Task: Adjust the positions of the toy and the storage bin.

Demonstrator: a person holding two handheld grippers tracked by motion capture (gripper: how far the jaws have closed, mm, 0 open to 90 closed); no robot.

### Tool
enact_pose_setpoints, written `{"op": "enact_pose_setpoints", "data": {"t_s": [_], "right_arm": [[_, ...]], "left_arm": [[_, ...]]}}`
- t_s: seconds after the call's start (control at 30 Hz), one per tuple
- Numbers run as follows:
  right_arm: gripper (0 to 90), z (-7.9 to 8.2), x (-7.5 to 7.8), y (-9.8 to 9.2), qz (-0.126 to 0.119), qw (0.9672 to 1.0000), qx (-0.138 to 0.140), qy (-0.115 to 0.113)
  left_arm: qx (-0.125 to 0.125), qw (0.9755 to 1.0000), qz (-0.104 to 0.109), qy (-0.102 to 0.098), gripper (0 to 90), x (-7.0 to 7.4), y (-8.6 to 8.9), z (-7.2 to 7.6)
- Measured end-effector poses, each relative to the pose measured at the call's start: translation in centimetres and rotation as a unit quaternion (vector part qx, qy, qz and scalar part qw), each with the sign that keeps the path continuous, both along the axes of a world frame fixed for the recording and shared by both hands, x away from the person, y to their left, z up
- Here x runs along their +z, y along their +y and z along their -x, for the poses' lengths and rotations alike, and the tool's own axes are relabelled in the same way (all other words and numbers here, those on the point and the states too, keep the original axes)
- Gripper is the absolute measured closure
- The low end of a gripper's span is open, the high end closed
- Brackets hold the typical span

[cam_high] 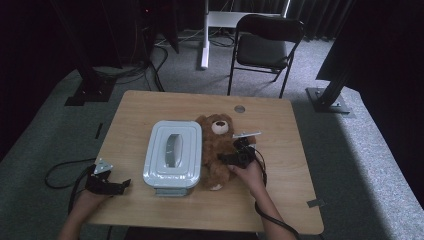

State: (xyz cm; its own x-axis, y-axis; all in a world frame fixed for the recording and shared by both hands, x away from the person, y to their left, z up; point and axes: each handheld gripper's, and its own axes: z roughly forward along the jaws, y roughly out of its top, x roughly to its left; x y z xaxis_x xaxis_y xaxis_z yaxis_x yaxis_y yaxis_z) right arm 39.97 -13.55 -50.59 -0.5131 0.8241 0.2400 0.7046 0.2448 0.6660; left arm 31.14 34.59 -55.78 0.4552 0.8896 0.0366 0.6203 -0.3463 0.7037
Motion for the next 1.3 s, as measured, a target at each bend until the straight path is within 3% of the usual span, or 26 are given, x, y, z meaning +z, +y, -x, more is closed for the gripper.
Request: {"op": "enact_pose_setpoints", "data": {"t_s": [0.17, 0.33, 0.5, 0.77, 1.03, 1.3], "right_arm": [[57.3, 0.2, 0.6, -0.4, -0.005, 0.9999, -0.001, -0.010], [68.7, 0.2, 1.3, -1.3, -0.008, 0.9997, -0.007, -0.024], [70.4, 0.2, 1.9, -2.7, -0.012, 0.9992, -0.020, -0.033], [71.0, -0.4, 4.0, -6.8, -0.010, 0.9955, -0.074, -0.059], [70.9, -2.5, 5.8, -10.7, 0.009, 0.9873, -0.141, -0.074], [70.8, -5.9, 7.2, -13.0, 0.039, 0.9795, -0.179, -0.084]], "left_arm": [[0.000, 1.0000, 0.000, 0.000, 0.4, 0.0, 0.0, 0.0], [0.002, 1.0000, 0.000, 0.001, 0.4, 0.0, -0.1, 0.1], [0.002, 1.0000, 0.001, 0.001, 0.4, 0.0, -0.1, 0.1], [0.000, 1.0000, 0.000, 0.001, 0.4, 0.0, -0.1, 0.0], [-0.001, 1.0000, 0.000, 0.001, 0.4, 0.0, 0.0, 0.0], [-0.001, 1.0000, 0.000, 0.001, 0.4, 0.0, 0.0, 0.0]]}}
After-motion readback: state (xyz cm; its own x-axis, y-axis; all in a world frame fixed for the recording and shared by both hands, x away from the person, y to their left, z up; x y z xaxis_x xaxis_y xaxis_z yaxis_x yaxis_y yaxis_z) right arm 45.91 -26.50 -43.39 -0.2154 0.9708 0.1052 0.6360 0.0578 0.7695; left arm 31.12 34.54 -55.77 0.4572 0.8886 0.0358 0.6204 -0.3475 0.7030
